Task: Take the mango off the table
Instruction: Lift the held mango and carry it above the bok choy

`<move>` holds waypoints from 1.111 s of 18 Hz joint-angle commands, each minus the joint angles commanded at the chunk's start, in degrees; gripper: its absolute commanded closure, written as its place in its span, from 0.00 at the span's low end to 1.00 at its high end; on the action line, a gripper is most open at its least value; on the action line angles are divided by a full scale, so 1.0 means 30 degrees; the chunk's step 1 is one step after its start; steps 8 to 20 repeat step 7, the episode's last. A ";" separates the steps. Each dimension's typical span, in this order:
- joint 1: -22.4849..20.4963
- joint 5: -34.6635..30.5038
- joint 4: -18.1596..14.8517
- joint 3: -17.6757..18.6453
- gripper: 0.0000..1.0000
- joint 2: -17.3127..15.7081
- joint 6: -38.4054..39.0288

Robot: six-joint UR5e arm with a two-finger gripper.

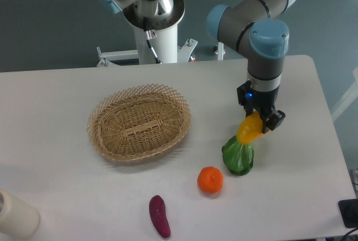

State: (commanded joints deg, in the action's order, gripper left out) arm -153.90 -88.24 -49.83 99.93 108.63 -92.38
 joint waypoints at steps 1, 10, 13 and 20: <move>0.0000 -0.0058 -0.0029 -0.0233 0.45 0.0088 0.0176; 0.0000 -0.0029 -0.0029 -0.0469 0.46 0.0324 0.0559; 0.0000 -0.0029 -0.0029 -0.0469 0.46 0.0324 0.0559; 0.0000 -0.0029 -0.0029 -0.0469 0.46 0.0324 0.0559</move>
